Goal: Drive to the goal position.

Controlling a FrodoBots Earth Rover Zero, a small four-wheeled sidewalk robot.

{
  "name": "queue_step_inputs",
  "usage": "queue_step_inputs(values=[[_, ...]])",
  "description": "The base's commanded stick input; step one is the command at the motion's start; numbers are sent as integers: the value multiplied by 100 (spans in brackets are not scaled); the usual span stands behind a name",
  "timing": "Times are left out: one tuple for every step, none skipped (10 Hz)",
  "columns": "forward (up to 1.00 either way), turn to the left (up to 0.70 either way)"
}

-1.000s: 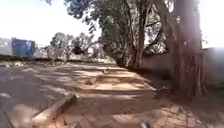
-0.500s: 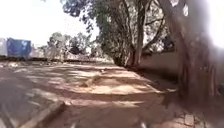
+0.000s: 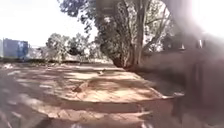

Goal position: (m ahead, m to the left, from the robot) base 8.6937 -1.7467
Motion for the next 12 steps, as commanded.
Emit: queue_step_inputs(values=[[70,0],[70,0],[70,0],[70,0],[70,0],[70,0],[70,0],[70,0],[70,0],[70,0],[70,0],[70,0]])
